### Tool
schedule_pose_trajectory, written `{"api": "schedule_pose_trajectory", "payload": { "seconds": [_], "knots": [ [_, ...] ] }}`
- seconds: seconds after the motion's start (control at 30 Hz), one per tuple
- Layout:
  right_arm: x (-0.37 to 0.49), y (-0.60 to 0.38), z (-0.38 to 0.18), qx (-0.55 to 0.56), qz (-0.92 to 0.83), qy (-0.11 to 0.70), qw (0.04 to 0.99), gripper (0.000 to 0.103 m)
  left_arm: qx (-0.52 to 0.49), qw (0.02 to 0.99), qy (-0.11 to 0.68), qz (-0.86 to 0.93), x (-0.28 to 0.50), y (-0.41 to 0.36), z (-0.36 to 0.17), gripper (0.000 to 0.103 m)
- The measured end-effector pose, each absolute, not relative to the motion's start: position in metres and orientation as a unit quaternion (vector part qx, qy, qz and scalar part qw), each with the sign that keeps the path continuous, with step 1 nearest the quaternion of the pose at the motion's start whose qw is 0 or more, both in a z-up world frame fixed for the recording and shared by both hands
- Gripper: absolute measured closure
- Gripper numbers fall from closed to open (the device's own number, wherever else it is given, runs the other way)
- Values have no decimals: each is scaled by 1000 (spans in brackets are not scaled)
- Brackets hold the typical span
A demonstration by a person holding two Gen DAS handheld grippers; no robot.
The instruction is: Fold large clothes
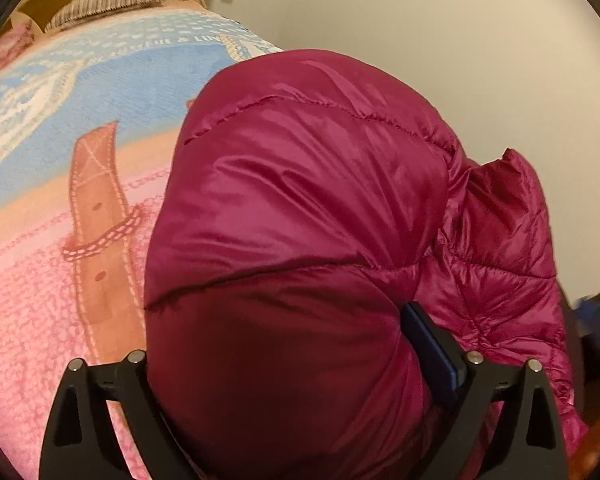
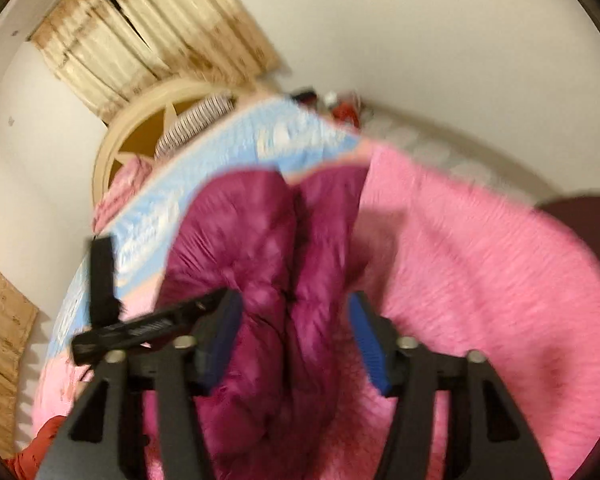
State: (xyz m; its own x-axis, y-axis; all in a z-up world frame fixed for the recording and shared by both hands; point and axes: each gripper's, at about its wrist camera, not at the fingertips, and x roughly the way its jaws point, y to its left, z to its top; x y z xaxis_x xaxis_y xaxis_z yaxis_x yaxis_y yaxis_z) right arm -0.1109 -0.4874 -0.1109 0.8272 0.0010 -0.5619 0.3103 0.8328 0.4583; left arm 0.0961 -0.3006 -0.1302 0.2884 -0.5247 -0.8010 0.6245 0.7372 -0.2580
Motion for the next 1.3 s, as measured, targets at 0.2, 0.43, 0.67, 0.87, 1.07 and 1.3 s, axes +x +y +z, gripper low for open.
{"api": "schedule_pose_trajectory", "payload": {
  "seconds": [0.2,0.43,0.67,0.87,1.07,1.3],
  "knots": [
    [-75,-462,-73,227,-72,277,931,72,116,829,441,-323,70,-309,-119,1],
    [-1,-484,-129,263,-121,364,885,76,114,826,442,-330,66,-306,-119,1],
    [-25,-503,-169,299,-126,369,871,85,135,828,432,-332,60,-312,-119,1],
    [-27,-495,-172,285,-149,368,873,86,137,834,425,-325,65,-319,-125,0],
    [-30,-476,-163,232,-187,371,880,85,167,838,413,-314,52,-320,-120,1],
    [-98,-430,-134,186,-188,328,907,69,190,848,386,-309,16,-290,-100,1]
  ]
}}
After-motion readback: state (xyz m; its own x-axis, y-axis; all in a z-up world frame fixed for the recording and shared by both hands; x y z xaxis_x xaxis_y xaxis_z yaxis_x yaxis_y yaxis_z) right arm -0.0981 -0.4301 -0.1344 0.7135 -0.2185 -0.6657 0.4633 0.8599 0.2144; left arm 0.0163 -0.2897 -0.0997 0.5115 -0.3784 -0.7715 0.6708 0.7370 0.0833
